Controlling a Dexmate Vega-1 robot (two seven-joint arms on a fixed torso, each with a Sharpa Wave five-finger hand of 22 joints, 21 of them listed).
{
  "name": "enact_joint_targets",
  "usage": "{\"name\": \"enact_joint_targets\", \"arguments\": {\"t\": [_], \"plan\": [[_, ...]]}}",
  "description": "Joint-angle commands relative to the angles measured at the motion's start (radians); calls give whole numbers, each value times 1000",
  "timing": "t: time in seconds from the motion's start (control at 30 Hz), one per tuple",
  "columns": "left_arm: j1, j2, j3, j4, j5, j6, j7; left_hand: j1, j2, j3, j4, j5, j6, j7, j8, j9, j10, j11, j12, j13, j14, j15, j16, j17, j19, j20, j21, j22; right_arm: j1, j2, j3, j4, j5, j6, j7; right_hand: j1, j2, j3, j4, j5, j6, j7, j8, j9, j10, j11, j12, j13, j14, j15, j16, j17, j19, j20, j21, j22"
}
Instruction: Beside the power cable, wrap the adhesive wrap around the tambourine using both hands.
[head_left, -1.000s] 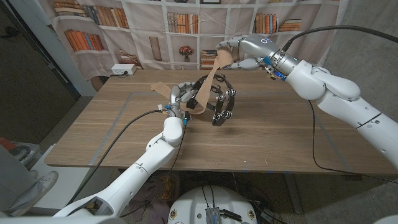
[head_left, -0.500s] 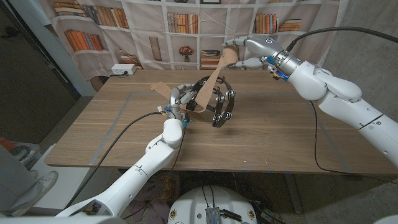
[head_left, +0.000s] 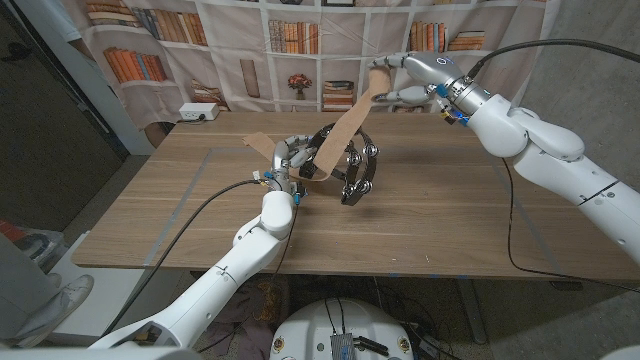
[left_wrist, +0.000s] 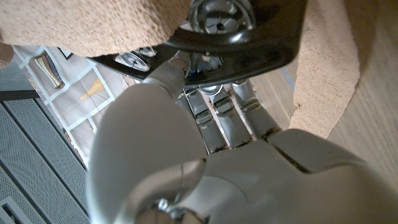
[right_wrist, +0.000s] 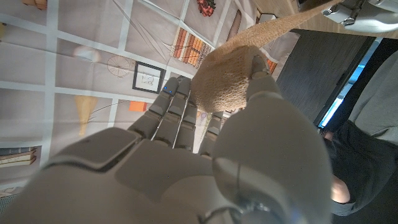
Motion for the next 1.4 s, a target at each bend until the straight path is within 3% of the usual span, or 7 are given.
{"name": "enact_joint_targets", "arguments": {"t": [0.03, 0.6, 0.8, 1.4], "plan": [[-26, -2, 5, 32, -11, -20, -31, -1, 7, 72, 68, 7, 4, -5, -2, 2, 3, -3, -5, 3, 68, -92, 4, 3, -5, -117, 7, 5, 17, -9, -16, 15, 1, -47, 4, 54, 66, -3, 5, -1, 10, -3, -4, 3, 234, -221, 0, 4, 8, -192, -6, 5, -6, -140, 12, 2], [-30, 0, 8, 37, -15, -15, -36, -3, 6, 74, 68, 6, 6, -6, -3, 3, 4, -3, -7, 5, 68, -93, 4, 3, -7, -116, 9, 5, 68, -12, -50, 96, 56, -90, 36, 47, 65, -7, 5, 0, 10, -2, -9, 4, 233, -221, -10, 8, 6, -192, -15, 5, -12, -139, 23, -3], [-38, 4, 13, 49, -24, -25, -60, -3, 6, 74, 68, 7, 7, -6, -3, 3, 4, -3, -8, 5, 68, -93, 5, 3, -7, -115, 10, 4, 72, 2, -57, 134, 119, -79, 38, 47, 67, -7, 5, 0, 12, -3, -10, 4, 243, -221, -10, 10, 10, -192, -17, 6, -15, -140, 27, -6], [-48, 1, 21, 61, -23, -35, -72, -5, 6, 76, 69, 7, 8, -7, -4, 4, 4, -3, -9, 8, 65, -93, 4, 4, -10, -114, 10, 4, 79, -4, -77, 195, 150, -155, 21, 47, 68, -7, 3, 0, 20, -2, -11, 4, 254, -220, -15, 14, 14, -192, -22, 8, -19, -138, 38, -13]]}}
